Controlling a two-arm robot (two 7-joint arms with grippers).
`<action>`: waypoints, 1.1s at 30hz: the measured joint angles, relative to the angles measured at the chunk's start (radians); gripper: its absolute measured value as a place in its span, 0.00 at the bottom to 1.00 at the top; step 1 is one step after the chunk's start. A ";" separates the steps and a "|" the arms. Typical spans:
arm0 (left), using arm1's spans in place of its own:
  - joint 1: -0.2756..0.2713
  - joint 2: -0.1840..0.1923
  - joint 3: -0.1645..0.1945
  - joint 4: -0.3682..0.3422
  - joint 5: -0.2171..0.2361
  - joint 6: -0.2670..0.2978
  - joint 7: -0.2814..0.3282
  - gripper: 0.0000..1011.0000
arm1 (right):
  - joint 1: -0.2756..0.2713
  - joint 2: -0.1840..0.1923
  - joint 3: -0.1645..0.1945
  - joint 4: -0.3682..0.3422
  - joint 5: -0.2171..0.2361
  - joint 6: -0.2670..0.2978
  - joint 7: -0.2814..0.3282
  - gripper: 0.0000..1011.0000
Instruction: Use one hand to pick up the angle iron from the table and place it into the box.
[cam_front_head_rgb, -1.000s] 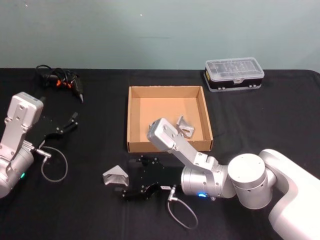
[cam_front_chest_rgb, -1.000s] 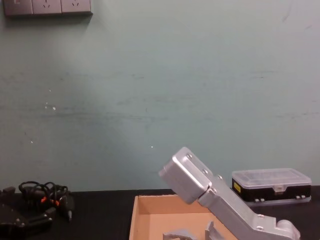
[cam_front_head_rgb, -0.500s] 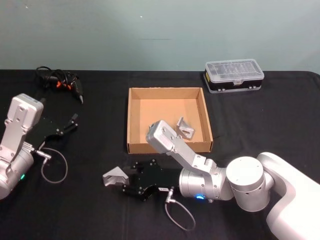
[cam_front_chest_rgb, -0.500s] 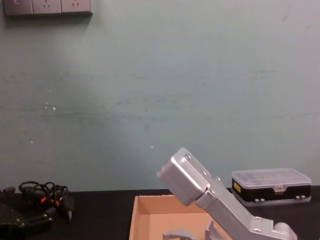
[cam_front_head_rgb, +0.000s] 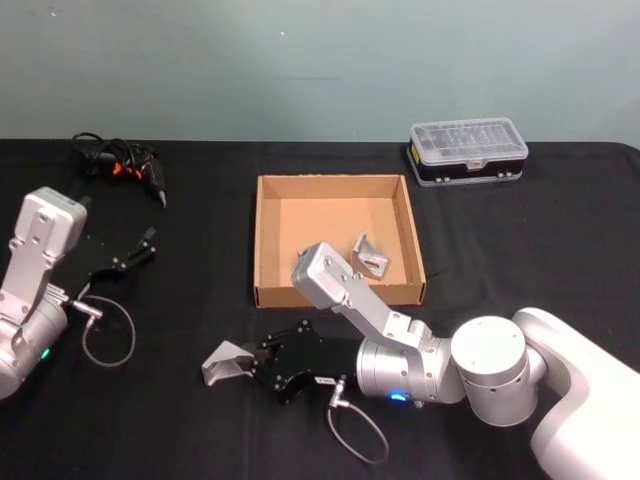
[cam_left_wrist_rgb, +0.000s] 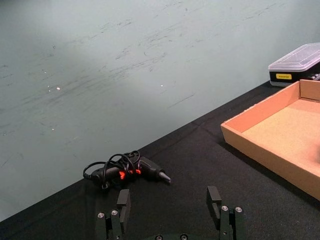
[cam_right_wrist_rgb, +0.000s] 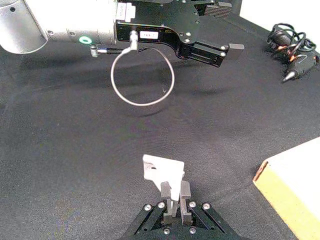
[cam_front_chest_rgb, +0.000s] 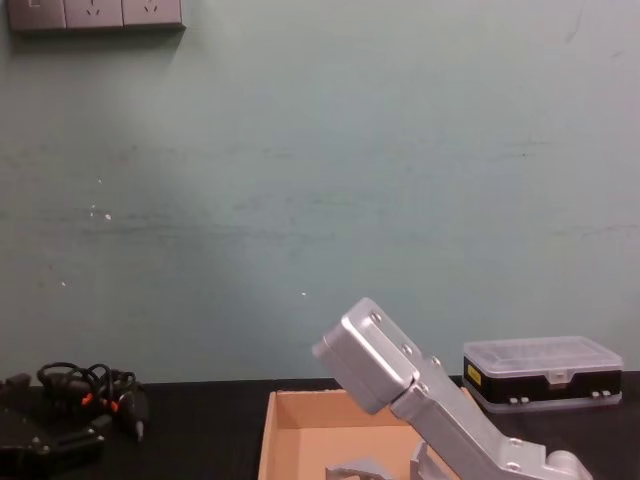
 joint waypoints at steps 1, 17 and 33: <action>0.000 0.000 0.000 0.000 0.000 0.000 0.000 0.99 | -0.001 0.000 0.000 0.000 0.000 -0.001 0.000 0.10; 0.000 0.000 0.000 0.000 0.000 0.000 0.000 0.99 | -0.024 0.026 0.035 -0.072 0.029 0.000 -0.015 0.10; 0.000 0.000 0.000 0.000 0.000 0.000 0.000 0.99 | -0.089 0.156 0.211 -0.274 0.136 0.011 -0.101 0.10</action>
